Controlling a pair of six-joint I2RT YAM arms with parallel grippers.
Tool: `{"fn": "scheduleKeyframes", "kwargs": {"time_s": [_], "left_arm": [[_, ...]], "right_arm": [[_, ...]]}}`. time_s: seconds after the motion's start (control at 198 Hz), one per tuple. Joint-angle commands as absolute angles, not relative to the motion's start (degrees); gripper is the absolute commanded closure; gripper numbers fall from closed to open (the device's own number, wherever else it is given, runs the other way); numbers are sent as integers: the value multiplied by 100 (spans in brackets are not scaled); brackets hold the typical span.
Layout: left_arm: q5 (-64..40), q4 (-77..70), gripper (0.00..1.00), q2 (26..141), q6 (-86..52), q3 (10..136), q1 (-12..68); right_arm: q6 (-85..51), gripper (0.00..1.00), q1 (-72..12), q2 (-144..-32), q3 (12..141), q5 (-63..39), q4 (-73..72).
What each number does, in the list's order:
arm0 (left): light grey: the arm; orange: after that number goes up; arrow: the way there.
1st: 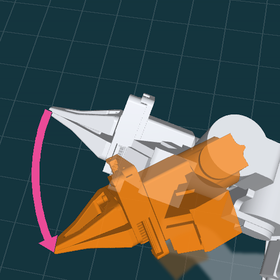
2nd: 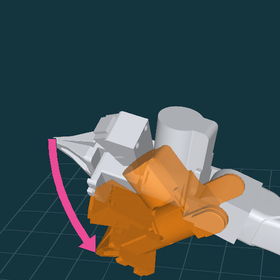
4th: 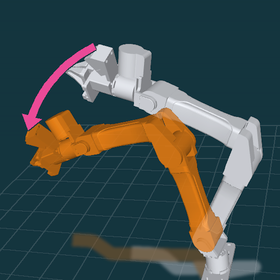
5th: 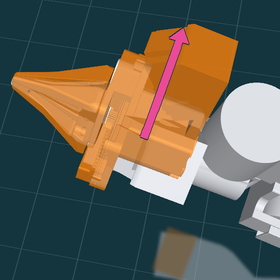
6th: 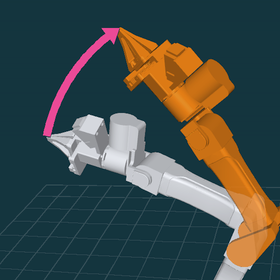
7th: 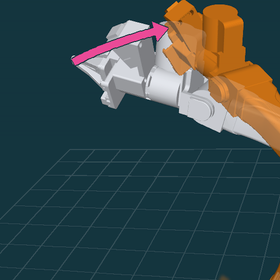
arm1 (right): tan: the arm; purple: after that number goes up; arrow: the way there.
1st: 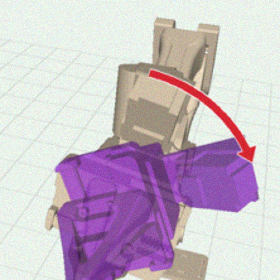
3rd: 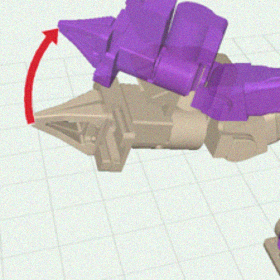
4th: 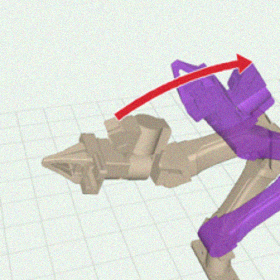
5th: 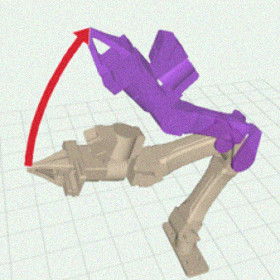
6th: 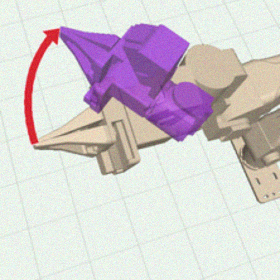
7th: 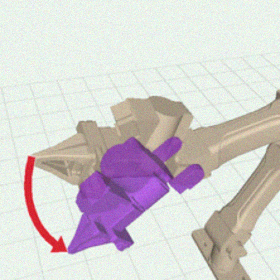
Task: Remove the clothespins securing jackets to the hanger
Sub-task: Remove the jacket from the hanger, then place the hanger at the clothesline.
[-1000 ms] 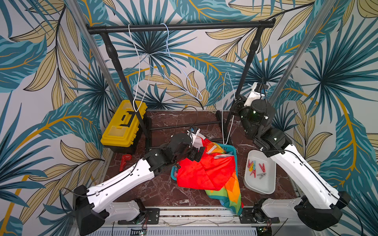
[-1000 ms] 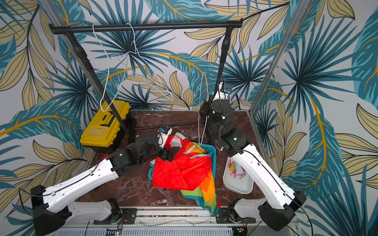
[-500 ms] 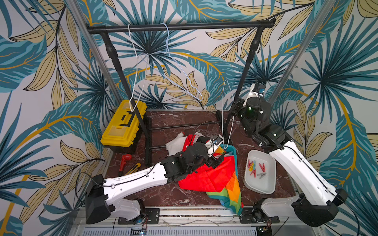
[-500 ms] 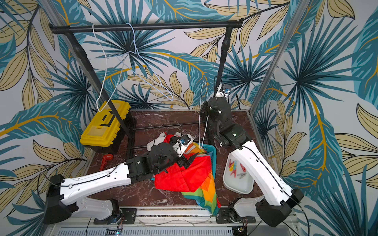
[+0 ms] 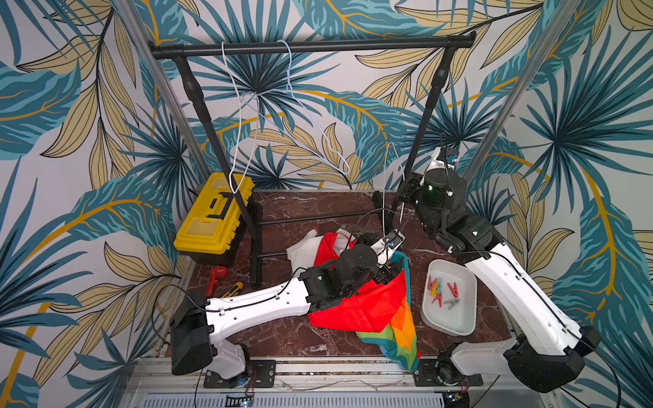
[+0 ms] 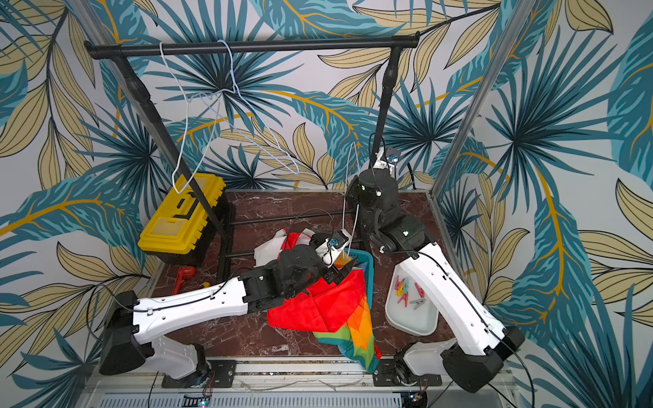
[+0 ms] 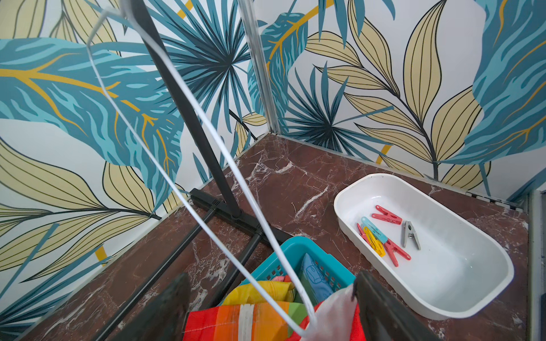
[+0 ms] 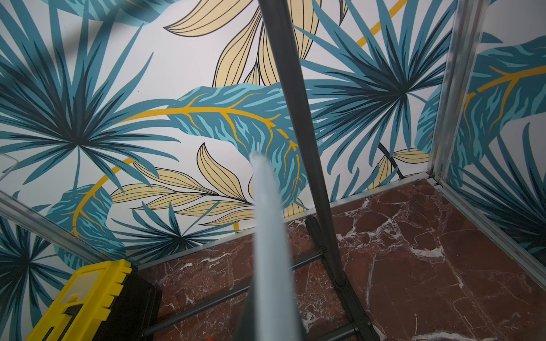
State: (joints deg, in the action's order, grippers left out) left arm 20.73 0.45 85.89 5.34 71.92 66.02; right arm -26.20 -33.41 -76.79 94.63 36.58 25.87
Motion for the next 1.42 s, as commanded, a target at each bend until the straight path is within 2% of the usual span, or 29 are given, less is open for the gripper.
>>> {"fn": "scheduleKeyframes", "kwargs": {"time_s": [0.0,0.192,0.394,0.46,0.506,0.536,0.551,0.561,0.566,0.571,0.688,0.956,1.143,1.411], "left_arm": [[2328,-88,18,8728,602,7431,6627],[2826,-79,34,9012,608,7631,6636],[3161,-79,77,9062,602,7643,6636],[3212,-79,83,9038,589,7638,6651],[3268,-79,93,9020,583,7631,6661],[3352,-79,100,9018,572,7636,6669],[3397,-81,100,9013,576,7632,6671],[3433,-80,100,9010,572,7634,6675],[3453,-79,100,9005,572,7627,6677],[3471,-79,100,9002,572,7628,6679],[3749,-79,100,8860,498,7482,6688],[3920,-79,100,8149,440,6852,6664],[4000,-45,100,7891,399,6573,6645],[3457,1253,100,7295,-600,7149,6645]], "right_arm": [[-2711,100,-3322,-7638,9499,3637,2641],[-2761,100,-3317,-7608,9499,3591,2688],[-2759,100,-3321,-7534,9440,3617,2716],[-2760,100,-3320,-7522,9442,3565,2716],[-2766,100,-3321,-7523,9442,3488,2716],[-2769,89,-3322,-7515,9431,3421,2716],[-2769,82,-3318,-7512,9432,3403,2720],[-2769,82,-3320,-7509,9431,3398,2724],[-2775,76,-3322,-7513,9431,3385,2724],[-2776,74,-3322,-7514,9435,3384,2733],[-2769,40,-3321,-7455,9396,3344,2822],[-2777,1,-3262,-6965,9004,3048,3071],[-2821,1,-3257,-6453,8950,2579,3339],[-2685,0,-3252,-5384,8658,2852,3799]]}}
